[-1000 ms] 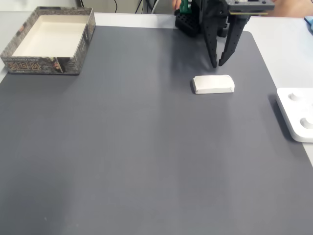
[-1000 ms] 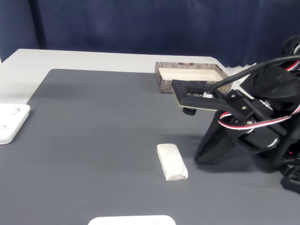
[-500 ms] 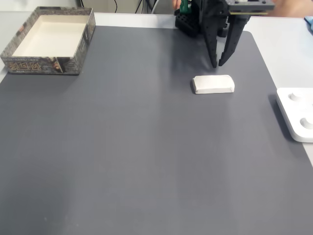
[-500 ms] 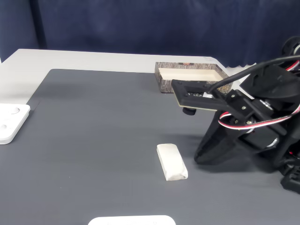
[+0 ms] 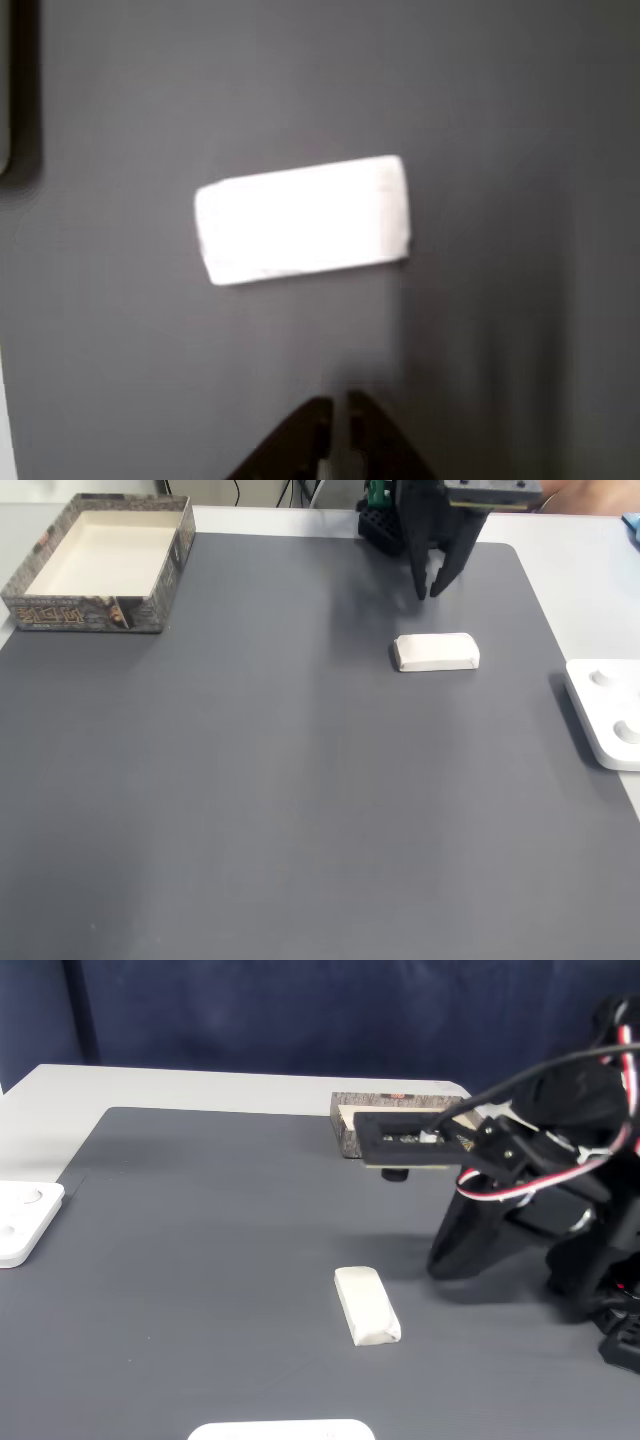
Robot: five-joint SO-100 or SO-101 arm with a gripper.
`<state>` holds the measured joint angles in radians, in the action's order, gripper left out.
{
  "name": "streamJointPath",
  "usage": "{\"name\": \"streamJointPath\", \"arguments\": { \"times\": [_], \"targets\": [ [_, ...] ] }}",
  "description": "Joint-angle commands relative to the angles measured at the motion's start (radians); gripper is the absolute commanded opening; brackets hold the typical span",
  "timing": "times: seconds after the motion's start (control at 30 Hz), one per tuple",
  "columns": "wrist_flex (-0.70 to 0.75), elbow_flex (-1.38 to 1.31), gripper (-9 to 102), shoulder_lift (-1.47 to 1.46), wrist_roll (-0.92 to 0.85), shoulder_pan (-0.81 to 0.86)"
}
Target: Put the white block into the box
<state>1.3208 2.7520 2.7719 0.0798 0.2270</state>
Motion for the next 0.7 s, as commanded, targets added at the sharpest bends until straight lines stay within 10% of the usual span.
{"name": "streamJointPath", "arguments": {
  "times": [0.0,0.67],
  "targets": [
    [-0.017,-0.170,-2,-0.176,0.017,0.025],
    [-0.081,-0.595,-2,-0.851,0.037,-0.061]
  ]
}}
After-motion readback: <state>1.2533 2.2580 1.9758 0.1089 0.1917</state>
